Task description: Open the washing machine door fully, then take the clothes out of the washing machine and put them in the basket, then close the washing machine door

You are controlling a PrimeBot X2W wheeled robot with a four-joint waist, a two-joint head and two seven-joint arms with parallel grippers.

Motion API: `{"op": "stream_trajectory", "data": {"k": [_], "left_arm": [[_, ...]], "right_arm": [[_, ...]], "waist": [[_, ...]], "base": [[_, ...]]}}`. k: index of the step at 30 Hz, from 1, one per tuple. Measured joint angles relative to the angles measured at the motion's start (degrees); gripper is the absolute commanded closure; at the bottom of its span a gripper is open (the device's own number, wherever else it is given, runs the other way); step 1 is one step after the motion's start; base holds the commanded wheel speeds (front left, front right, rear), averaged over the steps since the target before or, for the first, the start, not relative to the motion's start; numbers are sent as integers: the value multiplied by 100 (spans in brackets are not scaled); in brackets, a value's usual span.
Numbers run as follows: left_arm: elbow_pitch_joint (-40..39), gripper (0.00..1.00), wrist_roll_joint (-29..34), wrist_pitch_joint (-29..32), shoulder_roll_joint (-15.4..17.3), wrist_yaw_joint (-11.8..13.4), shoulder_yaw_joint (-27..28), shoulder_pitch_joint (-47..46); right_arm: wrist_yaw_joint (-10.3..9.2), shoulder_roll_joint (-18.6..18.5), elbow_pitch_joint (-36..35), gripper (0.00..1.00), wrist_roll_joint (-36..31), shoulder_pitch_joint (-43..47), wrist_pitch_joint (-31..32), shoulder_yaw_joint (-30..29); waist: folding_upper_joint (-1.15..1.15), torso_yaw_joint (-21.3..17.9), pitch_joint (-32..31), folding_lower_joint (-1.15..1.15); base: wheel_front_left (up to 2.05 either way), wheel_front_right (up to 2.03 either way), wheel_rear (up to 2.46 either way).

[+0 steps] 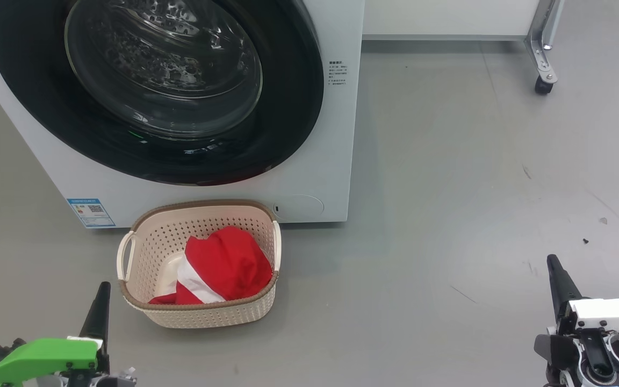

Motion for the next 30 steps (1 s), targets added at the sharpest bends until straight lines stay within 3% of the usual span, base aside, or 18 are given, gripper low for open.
{"op": "stream_trajectory", "data": {"k": [9, 30], "left_arm": [[-48, 100, -597, 190, 12, -4, 114, -36], [-58, 100, -597, 190, 14, -5, 126, -38]], "right_arm": [[23, -9, 26, 100, 647, -66, 134, -130], [54, -9, 55, 100, 693, -69, 135, -145]], "waist": [[0, 15, -21, 0], [0, 15, -21, 0]], "base": [[0, 0, 0], [0, 0, 0]]}}
